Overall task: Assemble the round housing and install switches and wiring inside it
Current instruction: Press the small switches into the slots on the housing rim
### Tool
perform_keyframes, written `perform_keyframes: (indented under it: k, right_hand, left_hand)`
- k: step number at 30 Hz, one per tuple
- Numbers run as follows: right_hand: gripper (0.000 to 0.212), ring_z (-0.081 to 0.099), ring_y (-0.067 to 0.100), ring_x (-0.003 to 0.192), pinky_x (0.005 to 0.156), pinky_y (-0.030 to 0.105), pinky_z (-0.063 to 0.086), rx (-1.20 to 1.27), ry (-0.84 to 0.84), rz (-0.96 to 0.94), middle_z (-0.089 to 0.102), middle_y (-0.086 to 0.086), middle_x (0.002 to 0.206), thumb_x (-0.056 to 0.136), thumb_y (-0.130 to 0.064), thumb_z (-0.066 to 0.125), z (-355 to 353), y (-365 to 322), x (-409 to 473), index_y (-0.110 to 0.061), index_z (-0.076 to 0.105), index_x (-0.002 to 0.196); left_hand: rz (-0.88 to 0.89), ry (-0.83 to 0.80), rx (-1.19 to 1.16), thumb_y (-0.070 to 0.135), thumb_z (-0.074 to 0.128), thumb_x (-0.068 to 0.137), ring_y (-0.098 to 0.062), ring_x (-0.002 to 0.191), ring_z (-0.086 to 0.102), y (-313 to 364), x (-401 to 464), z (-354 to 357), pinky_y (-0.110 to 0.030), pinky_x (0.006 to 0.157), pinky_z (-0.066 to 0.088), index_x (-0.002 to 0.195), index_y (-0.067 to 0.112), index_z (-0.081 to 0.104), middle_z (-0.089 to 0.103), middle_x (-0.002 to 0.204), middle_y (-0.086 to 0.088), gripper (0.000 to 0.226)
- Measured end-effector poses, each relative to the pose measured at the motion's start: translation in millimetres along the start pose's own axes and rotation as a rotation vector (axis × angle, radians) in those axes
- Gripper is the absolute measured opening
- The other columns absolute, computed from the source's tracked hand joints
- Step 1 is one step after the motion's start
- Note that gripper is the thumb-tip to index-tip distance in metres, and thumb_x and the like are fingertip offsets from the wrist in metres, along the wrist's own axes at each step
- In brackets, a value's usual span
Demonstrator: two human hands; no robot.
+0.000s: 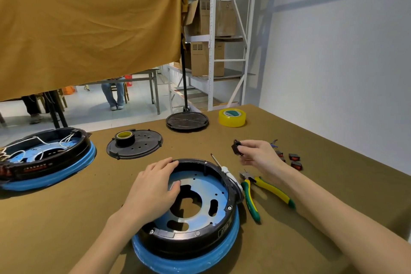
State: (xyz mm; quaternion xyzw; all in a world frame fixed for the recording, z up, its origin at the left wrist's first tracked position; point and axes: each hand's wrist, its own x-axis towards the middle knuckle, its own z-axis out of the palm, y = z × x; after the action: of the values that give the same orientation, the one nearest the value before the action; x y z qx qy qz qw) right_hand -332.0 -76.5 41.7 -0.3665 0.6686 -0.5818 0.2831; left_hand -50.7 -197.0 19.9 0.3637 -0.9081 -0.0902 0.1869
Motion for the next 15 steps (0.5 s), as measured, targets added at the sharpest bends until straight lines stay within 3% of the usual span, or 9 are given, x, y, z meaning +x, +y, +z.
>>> perform_keyframes:
  k: [4, 8, 11, 15]
  right_hand:
    - [0.025, 0.065, 0.019, 0.070, 0.072, 0.030, 0.059, 0.426, -0.246, 0.073, 0.072, 0.010, 0.090, 0.101, -0.005, 0.059, 16, -19, -16, -0.005, 0.072, 0.123]
    - [0.028, 0.067, 0.020, 0.075, 0.076, 0.029, 0.060, 0.452, -0.316, 0.067, 0.071, 0.013, 0.097, 0.099, -0.004, 0.061, 28, -22, -25, -0.004, 0.071, 0.124]
    - [0.028, 0.070, 0.021, 0.078, 0.075, 0.028, 0.060, 0.420, -0.296, 0.074, 0.073, 0.018, 0.106, 0.096, 0.000, 0.063, 33, -18, -30, -0.002, 0.071, 0.123]
    - [0.026, 0.072, 0.025, 0.080, 0.075, 0.029, 0.061, 0.374, -0.270, 0.074, 0.071, 0.024, 0.109, 0.095, 0.002, 0.064, 34, -11, -37, -0.001, 0.071, 0.121]
  left_hand:
    - [0.011, 0.005, -0.019, 0.046, 0.053, 0.102, -0.012, 0.152, 0.027, 2, -1, -2, -0.037, 0.122, 0.026, 0.157, 0.037, 0.035, 0.030, 0.165, 0.015, 0.058]
    - [0.080, -0.022, -0.065, 0.043, 0.061, 0.099, -0.010, 0.150, 0.031, -5, -3, -9, -0.037, 0.121, 0.028, 0.152, 0.040, 0.044, 0.034, 0.163, 0.017, 0.056]
    - [0.169, -0.065, -0.188, 0.028, 0.069, 0.097, -0.003, 0.145, 0.037, -12, -2, -26, -0.028, 0.120, 0.032, 0.145, 0.038, 0.055, 0.046, 0.154, 0.019, 0.051]
    - [0.200, 0.069, -0.104, 0.024, 0.066, 0.099, -0.002, 0.129, 0.052, -9, -3, -41, -0.030, 0.115, 0.041, 0.130, 0.031, 0.068, 0.066, 0.131, 0.017, 0.033]
